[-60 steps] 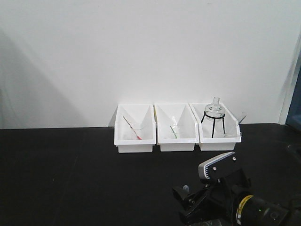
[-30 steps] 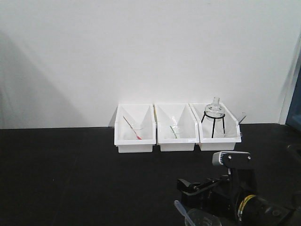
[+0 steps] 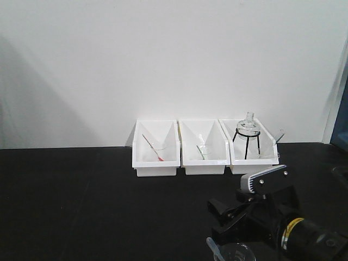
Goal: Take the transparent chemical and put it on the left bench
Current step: 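Lower the held pipette into the glass beaker on this bench, then open the right gripper and raise it away from the beaker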
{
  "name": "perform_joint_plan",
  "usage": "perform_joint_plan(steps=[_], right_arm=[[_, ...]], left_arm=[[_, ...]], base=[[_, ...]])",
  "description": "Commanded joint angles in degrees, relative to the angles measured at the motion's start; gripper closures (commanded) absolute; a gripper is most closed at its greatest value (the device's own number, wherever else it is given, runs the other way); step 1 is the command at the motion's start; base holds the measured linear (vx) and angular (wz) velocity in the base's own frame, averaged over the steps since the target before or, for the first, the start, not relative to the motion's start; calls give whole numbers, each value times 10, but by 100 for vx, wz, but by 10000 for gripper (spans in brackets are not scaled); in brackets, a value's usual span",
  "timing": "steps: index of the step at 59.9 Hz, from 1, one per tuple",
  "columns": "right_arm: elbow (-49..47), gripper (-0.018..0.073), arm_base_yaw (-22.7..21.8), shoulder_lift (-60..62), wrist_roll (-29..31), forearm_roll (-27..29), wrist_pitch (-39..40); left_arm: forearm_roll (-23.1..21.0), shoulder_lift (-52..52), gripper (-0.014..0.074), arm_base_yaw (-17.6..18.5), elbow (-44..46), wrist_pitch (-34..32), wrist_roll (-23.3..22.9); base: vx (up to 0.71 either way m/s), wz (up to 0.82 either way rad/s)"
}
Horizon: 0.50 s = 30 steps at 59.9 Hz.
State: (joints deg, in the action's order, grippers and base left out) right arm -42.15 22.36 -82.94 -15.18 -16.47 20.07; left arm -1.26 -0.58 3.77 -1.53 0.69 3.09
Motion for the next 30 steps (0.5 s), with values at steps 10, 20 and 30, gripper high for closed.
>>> perform_joint_plan(steps=[10, 20, 30], right_arm=[[-18, 440, 0, 131, 69, 58, -132], [-18, 569, 0, 205, 83, 57, -261], [-18, 567, 0, 258, 83, 57, -305]], left_arm=[[0, -11, 600, 1, -9, -45, -4], [0, -11, 600, 1, -9, -45, -4], [0, -11, 600, 1, -9, -45, -4]], base=[[0, 0], [0, 0], [0, 0]])
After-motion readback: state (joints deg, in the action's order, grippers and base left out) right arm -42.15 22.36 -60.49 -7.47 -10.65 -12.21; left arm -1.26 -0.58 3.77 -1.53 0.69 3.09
